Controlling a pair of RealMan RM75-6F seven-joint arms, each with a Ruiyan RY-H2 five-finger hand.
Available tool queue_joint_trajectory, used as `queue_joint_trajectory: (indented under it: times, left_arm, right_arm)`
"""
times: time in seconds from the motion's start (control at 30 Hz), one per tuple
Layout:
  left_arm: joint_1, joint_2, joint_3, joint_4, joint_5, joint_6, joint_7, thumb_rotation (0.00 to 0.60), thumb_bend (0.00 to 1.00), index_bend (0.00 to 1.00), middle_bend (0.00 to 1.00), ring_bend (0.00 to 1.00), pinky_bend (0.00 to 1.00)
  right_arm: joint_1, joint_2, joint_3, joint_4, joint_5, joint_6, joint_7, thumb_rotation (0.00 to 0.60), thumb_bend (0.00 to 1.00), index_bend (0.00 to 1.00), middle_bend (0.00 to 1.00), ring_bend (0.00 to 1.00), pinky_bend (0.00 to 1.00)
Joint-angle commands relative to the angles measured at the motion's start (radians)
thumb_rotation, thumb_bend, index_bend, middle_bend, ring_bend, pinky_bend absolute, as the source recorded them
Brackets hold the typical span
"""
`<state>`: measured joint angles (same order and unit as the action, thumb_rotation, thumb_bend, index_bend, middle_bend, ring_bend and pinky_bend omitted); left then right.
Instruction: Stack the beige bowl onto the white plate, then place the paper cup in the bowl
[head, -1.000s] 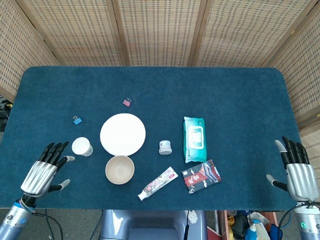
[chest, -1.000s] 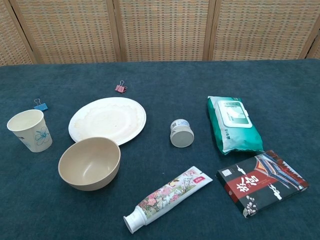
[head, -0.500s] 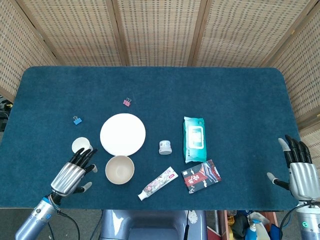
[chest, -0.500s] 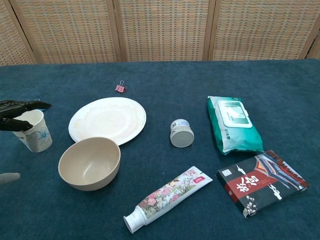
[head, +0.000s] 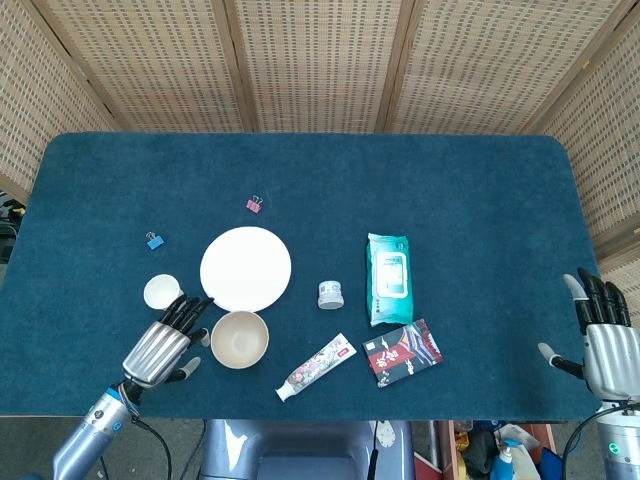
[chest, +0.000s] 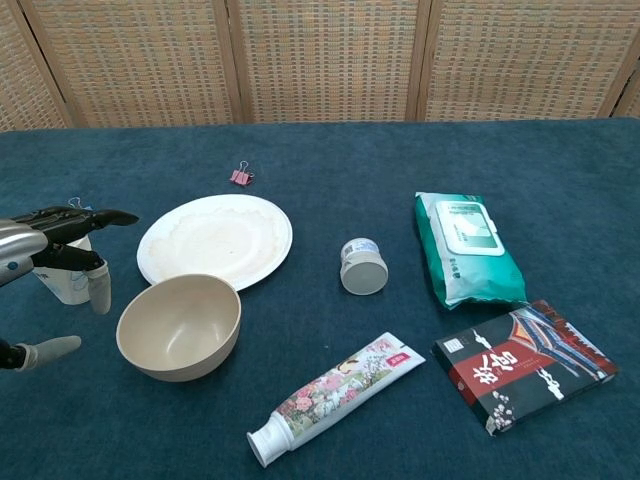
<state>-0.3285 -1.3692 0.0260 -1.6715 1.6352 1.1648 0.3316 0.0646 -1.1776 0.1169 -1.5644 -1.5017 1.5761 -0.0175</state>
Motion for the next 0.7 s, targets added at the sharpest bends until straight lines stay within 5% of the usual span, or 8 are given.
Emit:
queue_joint_trajectory:
  times: [0.03,0.7]
  left_arm:
    - [-0.006,-0.003,0.003,-0.007,-0.011,-0.011,0.012,0.6,0.32,0.46,0.0,0.0,0.0]
    - [-0.044,-0.054,-0.004,0.025,-0.066,-0.061,0.059,0.6,0.36,0.47,0.0,0.0,0.0]
  right_arm:
    - [-0.001,0.001,0.0,-0.001,0.002,-0.001,-0.001,0.6,0.12,0.0,0.0,0.0,0.0]
    - [-0.004,0.003,0.0,0.0,0.007,-0.002,0.0,0.6,0.12,0.0,0.0,0.0,0.0]
